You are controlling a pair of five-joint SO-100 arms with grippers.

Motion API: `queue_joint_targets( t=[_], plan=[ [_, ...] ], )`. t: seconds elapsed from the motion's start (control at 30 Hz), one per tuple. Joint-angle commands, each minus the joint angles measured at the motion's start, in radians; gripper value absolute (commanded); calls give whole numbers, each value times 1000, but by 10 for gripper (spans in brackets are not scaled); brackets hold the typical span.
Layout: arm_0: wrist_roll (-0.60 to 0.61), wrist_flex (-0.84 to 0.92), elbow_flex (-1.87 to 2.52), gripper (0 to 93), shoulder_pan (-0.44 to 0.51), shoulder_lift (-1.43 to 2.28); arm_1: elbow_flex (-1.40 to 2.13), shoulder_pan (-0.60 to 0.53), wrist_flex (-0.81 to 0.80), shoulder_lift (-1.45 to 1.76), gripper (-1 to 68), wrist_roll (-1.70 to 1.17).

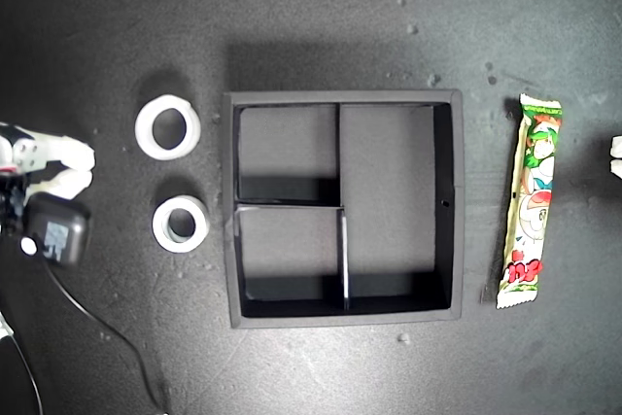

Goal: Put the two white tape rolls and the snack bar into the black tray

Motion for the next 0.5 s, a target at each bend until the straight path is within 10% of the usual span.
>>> queue_joint_targets(
  t=[0.0, 0.47],
  plan=[
    [-41, 12, 61, 2, 9, 51, 11, 54, -3, -3, -1, -74],
    [-46, -186, 61, 0, 229, 48, 11, 91, -101, -3, -4, -206]
  ],
)
